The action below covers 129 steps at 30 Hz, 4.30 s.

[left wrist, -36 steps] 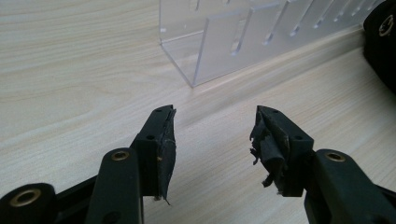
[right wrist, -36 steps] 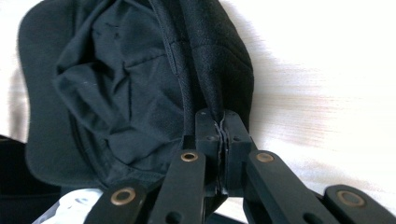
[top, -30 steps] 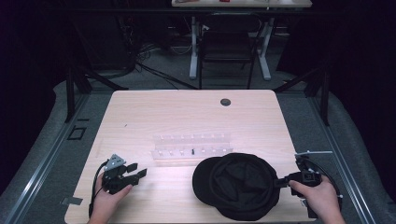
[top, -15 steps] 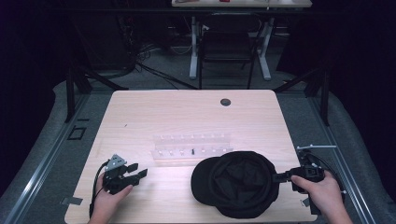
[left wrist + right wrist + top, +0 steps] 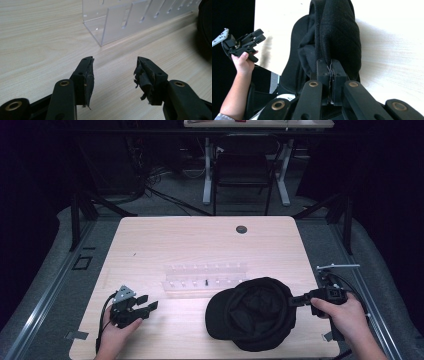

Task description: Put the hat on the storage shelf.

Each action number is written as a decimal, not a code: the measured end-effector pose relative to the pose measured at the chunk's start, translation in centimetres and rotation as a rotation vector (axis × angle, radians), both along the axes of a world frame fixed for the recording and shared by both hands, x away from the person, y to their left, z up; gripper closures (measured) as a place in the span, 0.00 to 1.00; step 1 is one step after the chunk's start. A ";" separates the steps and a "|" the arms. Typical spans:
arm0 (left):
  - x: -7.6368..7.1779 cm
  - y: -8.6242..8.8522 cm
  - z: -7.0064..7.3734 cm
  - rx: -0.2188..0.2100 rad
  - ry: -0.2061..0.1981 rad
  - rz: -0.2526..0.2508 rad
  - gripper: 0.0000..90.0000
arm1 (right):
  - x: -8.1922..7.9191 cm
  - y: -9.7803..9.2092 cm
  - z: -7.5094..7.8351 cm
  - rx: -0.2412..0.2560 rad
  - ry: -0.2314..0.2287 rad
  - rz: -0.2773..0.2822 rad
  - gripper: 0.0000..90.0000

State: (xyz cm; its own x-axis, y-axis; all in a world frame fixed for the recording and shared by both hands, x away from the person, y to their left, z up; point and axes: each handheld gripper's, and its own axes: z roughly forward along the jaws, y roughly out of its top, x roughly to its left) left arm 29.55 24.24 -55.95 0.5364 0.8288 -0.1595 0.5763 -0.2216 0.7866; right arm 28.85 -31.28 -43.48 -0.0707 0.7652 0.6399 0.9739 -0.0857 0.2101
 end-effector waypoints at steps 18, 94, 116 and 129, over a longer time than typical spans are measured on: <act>0.0 0.1 0.1 -0.003 0.000 0.002 0.54 | 0.7 2.0 3.2 0.075 -0.043 0.039 0.98; 0.2 0.2 0.1 -0.010 -0.004 -0.005 0.54 | 6.4 7.9 15.2 0.182 -0.250 0.030 0.98; 0.2 0.3 0.2 -0.014 -0.005 -0.010 0.54 | 9.4 8.9 14.7 0.168 -0.264 -0.040 0.98; 0.3 0.2 0.1 -0.014 -0.009 -0.012 0.55 | 10.7 8.9 14.1 0.161 -0.269 -0.073 0.98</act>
State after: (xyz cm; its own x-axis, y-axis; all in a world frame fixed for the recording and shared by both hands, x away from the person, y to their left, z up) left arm 29.84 24.45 -55.83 0.5478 0.8199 -0.1666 0.5668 -0.2171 0.7947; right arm 39.57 -22.35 -29.35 -0.2022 0.6648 0.7191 0.8754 -0.2065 0.4371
